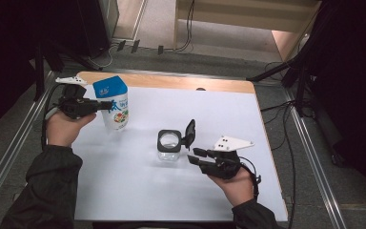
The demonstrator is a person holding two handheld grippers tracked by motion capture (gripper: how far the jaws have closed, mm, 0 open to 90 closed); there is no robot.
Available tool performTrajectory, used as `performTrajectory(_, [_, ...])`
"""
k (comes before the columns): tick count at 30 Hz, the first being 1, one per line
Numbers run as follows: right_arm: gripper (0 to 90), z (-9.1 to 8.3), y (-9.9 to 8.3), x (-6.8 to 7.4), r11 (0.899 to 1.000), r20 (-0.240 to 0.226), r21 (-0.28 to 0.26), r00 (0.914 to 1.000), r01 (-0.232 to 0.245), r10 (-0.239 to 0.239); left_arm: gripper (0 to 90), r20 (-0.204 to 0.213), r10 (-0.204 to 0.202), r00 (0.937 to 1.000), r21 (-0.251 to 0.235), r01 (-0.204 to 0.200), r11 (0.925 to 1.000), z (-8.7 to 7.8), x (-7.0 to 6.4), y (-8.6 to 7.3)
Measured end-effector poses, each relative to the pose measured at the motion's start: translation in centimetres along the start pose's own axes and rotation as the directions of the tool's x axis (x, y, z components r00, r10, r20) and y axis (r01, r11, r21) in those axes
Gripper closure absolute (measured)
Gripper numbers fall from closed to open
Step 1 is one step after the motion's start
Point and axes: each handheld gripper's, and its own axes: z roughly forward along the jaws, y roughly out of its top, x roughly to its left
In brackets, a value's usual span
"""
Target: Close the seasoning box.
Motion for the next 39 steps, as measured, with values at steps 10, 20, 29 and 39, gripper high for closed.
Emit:
performTrajectory(10, [63.9, 2.9, 0.2, 2.9, 0.998, -0.109, 0.056, 0.9934, 0.042, -0.035, 90.0, 0.011, 0.007, 0.9999, -0.002, -0.007, 1.0, -1.1, -1.2, -0.1])
performTrajectory(20, [61.5, 5.9, 1.4, 4.6, 0.991, -0.146, 0.077, 0.9844, 0.111, -0.099, 90.0, 0.016, -0.008, 0.9998, 0.004, 0.008, 1.0, -2.0, -1.7, -0.6])
performTrajectory(29, [59.0, 8.5, 2.5, 6.1, 0.986, -0.185, 0.095, 0.9759, 0.135, -0.116, 90.0, 0.024, -0.005, 0.9997, 0.0, 0.005, 1.0, -3.3, -2.7, -0.8])
performTrajectory(39, [55.7, 11.5, 3.1, 6.4, 0.988, -0.223, 0.092, 0.9693, 0.127, -0.103, 90.0, 0.036, 0.002, 0.9993, 0.008, -0.003, 1.0, -4.2, -3.6, -0.9])
